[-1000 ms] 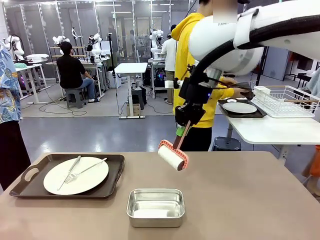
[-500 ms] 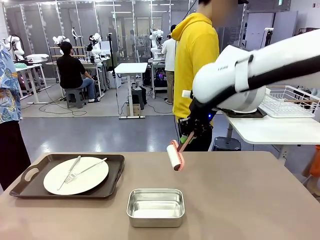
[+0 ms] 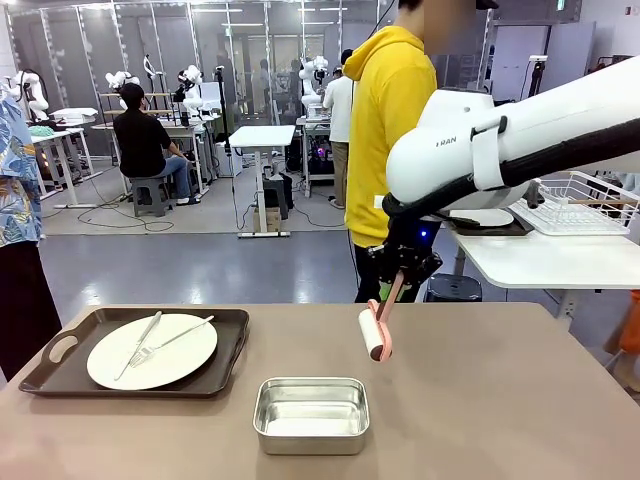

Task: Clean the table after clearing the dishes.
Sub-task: When the left (or right) Handle tray is removed, use the left hand (or right hand) to clean the left (or right) side of the table with the Lint Roller.

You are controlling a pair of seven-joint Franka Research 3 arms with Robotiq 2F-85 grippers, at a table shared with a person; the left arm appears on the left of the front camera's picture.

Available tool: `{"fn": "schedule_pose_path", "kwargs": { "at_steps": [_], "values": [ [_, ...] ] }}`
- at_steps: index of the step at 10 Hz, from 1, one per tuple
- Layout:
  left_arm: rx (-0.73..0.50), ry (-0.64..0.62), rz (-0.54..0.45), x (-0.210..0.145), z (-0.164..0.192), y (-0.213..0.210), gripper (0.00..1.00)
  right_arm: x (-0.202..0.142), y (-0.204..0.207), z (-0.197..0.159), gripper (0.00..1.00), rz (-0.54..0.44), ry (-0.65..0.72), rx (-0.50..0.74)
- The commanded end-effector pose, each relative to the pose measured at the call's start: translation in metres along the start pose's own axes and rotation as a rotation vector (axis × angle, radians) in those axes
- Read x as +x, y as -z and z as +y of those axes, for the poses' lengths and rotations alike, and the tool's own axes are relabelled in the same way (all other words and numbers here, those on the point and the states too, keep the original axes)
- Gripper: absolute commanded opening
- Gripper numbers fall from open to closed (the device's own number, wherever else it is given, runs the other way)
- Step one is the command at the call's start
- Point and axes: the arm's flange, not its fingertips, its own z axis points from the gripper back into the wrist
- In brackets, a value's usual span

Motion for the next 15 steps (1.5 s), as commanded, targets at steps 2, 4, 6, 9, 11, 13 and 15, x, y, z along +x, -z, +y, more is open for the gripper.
{"fn": "schedule_pose_path", "kwargs": {
  "at_steps": [2, 4, 6, 9, 11, 13, 15],
  "values": [
    [0.013, 0.015, -0.011, -0.003, -0.003, 0.002, 1.0, 0.018, 0.022, -0.007, 0.21, 0.011, 0.142, 0.03],
    [0.013, 0.015, -0.011, -0.003, -0.003, 0.002, 1.0, 0.021, 0.037, -0.011, 0.21, -0.021, 0.146, 0.052],
    [0.013, 0.015, -0.011, -0.003, -0.003, 0.002, 1.0, 0.024, 0.044, -0.018, 0.21, -0.03, 0.155, 0.061],
    [0.013, 0.015, -0.011, -0.003, -0.003, 0.002, 1.0, 0.023, 0.054, -0.032, 0.21, 0.007, 0.183, 0.096],
    [0.013, 0.015, -0.011, -0.003, -0.003, 0.002, 1.0, 0.025, 0.06, -0.041, 0.21, 0.019, 0.184, 0.106],
    [0.013, 0.015, -0.011, -0.003, -0.003, 0.002, 1.0, 0.025, 0.067, -0.054, 0.21, 0.033, 0.196, 0.107],
    [0.013, 0.015, -0.011, -0.003, -0.003, 0.002, 1.0, 0.022, 0.078, -0.064, 0.21, 0.034, 0.191, 0.086]
  ]
}}
